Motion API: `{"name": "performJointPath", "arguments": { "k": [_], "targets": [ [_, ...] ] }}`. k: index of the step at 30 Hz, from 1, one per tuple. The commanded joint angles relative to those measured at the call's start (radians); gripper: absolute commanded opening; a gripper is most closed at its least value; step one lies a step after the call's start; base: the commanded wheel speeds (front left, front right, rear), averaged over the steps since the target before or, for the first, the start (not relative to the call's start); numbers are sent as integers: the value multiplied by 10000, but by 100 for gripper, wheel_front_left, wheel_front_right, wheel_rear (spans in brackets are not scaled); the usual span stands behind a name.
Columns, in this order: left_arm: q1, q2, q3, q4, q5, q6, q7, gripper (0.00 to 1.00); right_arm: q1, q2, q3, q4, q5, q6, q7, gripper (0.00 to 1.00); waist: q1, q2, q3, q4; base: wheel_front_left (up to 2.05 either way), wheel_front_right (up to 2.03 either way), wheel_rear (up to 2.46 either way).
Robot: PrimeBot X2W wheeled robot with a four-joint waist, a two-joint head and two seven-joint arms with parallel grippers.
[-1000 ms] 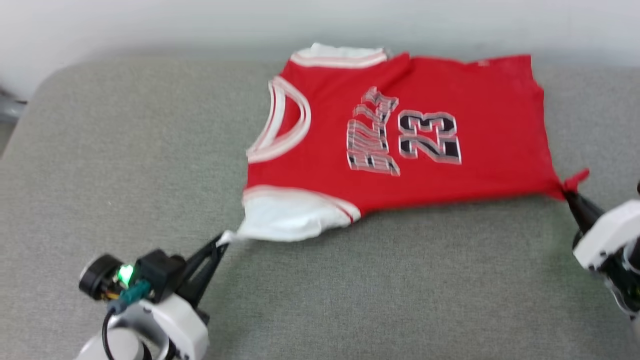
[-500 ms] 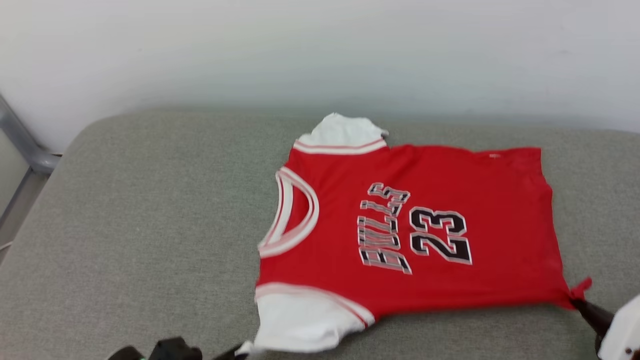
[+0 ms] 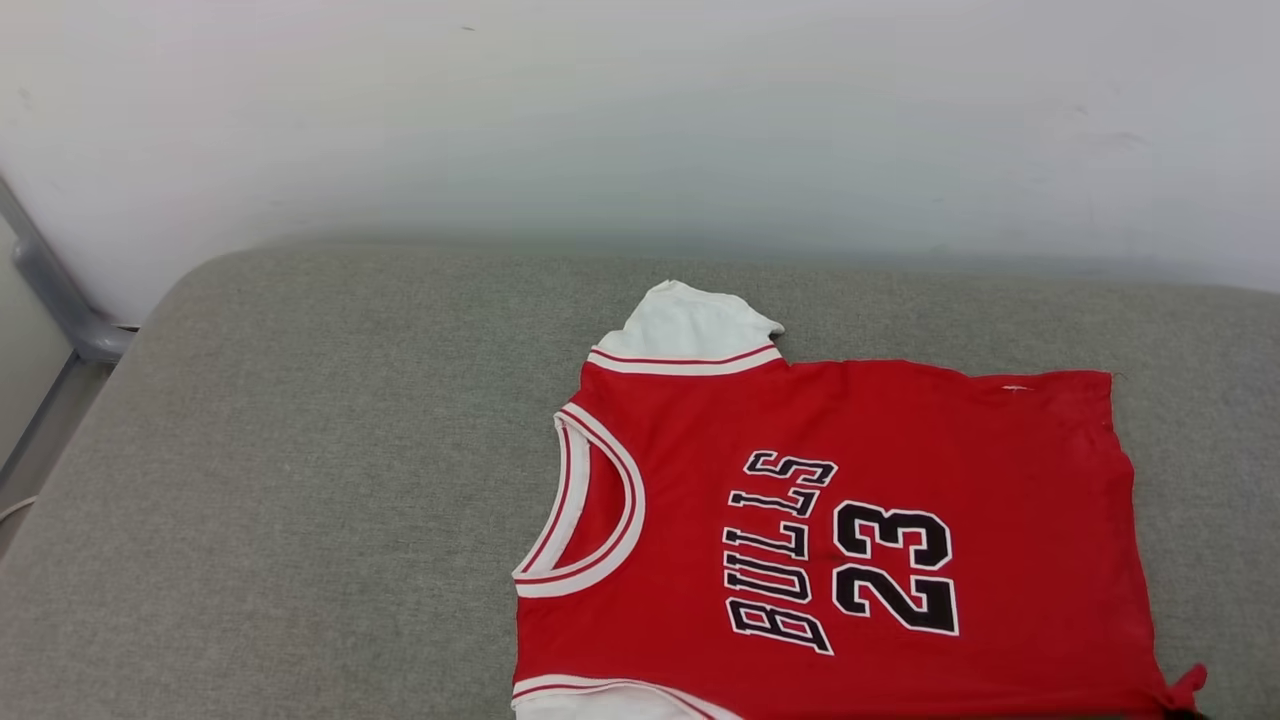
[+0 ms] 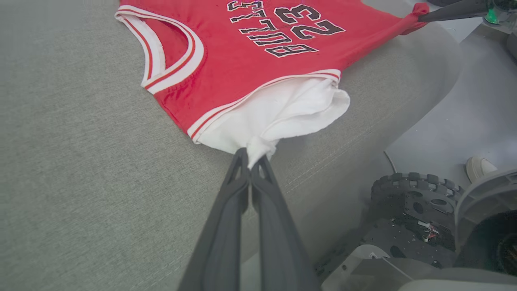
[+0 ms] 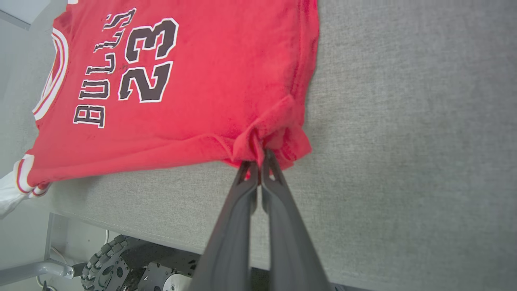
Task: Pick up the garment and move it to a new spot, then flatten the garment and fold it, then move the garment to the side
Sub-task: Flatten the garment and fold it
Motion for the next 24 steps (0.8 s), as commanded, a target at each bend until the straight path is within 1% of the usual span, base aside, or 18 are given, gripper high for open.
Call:
{"name": "performJointPath", "arguments": {
  "k": [1, 6, 8, 15, 24],
  "targets": [
    [-128, -42, 94, -35, 43, 37, -80, 0, 82, 46, -72, -116, -66, -13, 32, 0, 1, -1, 37, -29, 0, 0, 0],
    [-728, -152, 459, -24, 194, 210, -265, 0, -223, 368, -599, -831, -306, -13, 346, 0, 1, -1, 355, -140, 0, 0, 0],
    [-1084, -238, 589, -1, 272, 209, -269, 0, -404, 523, -783, -1050, -345, -13, 503, 0, 1, -1, 539, -176, 0, 0, 0],
    [-2565, -435, 807, 440, 495, -202, 82, 0, -1225, 987, -1227, -1490, -575, -11, 1059, 0, 1, -1, 1246, -371, 0, 0, 0],
    [-4208, -891, 701, 1567, 650, -688, 623, 0, -2451, 1258, -1004, -993, -1346, -11, 1281, 0, 1, -1, 2031, -618, 0, 0, 0]
  ]
}}
